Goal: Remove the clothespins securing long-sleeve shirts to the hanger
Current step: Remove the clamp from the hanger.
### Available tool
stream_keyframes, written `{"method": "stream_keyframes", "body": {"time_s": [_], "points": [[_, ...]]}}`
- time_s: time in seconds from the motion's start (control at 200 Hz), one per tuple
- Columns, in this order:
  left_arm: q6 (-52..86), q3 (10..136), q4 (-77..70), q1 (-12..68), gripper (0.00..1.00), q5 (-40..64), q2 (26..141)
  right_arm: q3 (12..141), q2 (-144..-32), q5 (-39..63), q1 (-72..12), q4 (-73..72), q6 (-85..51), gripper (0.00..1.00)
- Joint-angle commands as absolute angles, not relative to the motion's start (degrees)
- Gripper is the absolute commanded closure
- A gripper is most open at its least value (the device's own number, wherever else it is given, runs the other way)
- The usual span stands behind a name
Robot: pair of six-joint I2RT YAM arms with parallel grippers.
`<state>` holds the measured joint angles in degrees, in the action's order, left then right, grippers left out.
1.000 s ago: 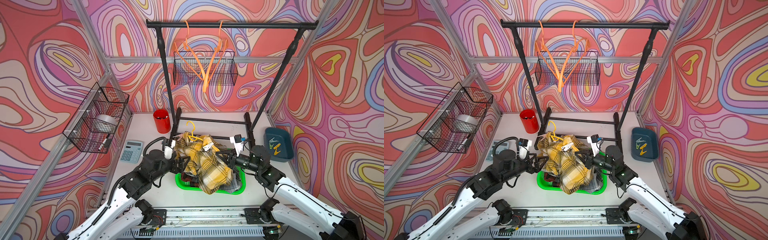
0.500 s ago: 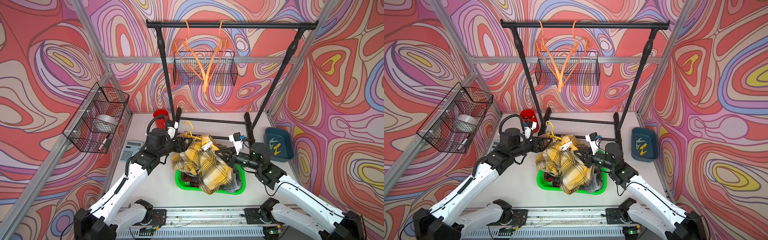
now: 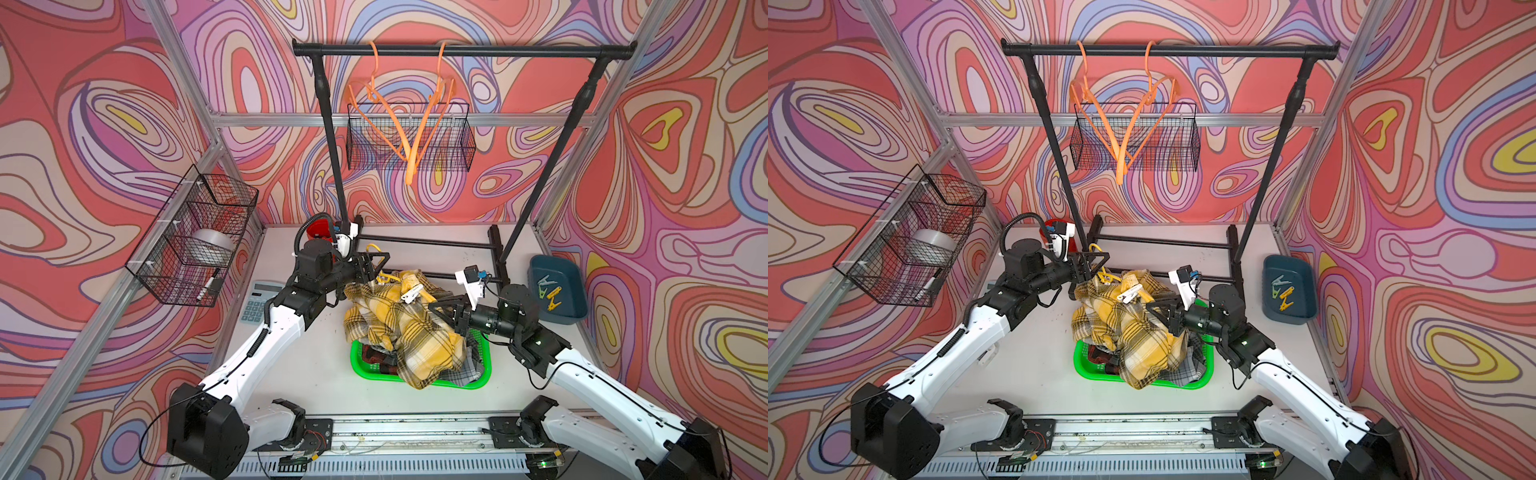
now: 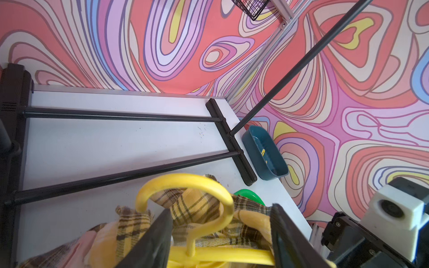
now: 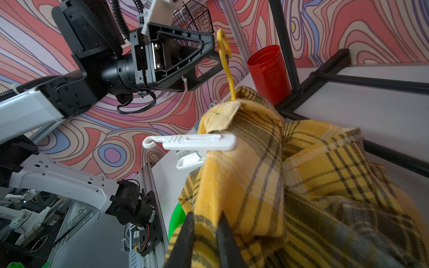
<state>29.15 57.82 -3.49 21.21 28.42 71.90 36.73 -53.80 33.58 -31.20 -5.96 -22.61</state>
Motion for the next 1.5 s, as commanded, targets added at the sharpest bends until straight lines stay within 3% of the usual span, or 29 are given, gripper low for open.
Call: {"method": "stream_keyframes", "body": {"time_s": [0.0, 0.13, 0.316, 0.476, 0.621, 0.821, 0.906, 1.072, 1.307, 1.492], "points": [[29.9, 58.72, -7.13, 20.87, 0.42, 30.2, 73.59, 37.98, -54.05, 34.47, -31.03, -7.6, -22.92, 1.0], [30.65, 58.45, -9.73, 20.87, 0.48, 31.16, 75.0, 37.72, -54.45, 34.82, -31.03, -8.25, -23.42, 1.0], [30.03, 58.95, -11.25, 20.86, 0.83, 32.66, 77.01, 37.35, -55.28, 35.07, -31.03, -9.61, -24.05, 1.0], [30.16, 60.17, -12.07, 20.91, 1.0, 36.09, 79.65, 37.18, -56.94, 34.97, -31.03, -10.28, -24.39, 1.0], [26.38, 62.53, -6.9, 20.9, 1.0, 35.91, 80.89, 38.28, -57.35, 33.43, -31.1, -7.9, -23.56, 1.0], [18.88, 69.1, 7.55, 20.77, 1.0, 34.12, 83.99, 42.7, -55.82, 27.23, -31.04, 2.38, -16.86, 0.53], [17.38, 71.18, 12.07, 20.78, 1.0, 32.95, 85.04, 45.25, -55.68, 24.59, -31.08, 6.99, -13.52, 0.43], [14.77, 75.85, 22.58, 20.8, 1.0, 30.29, 86.61, 49.31, -55.96, 22.77, -31.03, 13.51, -6.33, 0.35], [12.88, 83.42, 35.05, 20.81, 1.0, 30.46, 91.16, 57.46, -58.15, 22.45, -31.58, 20.6, 4.38, 0.35], [13.38, 85.5, 37.24, 20.81, 1.0, 30.24, 92.71, 63.62, -61.91, 14.92, -39.17, 26.03, 11.1, 0.35]]}}
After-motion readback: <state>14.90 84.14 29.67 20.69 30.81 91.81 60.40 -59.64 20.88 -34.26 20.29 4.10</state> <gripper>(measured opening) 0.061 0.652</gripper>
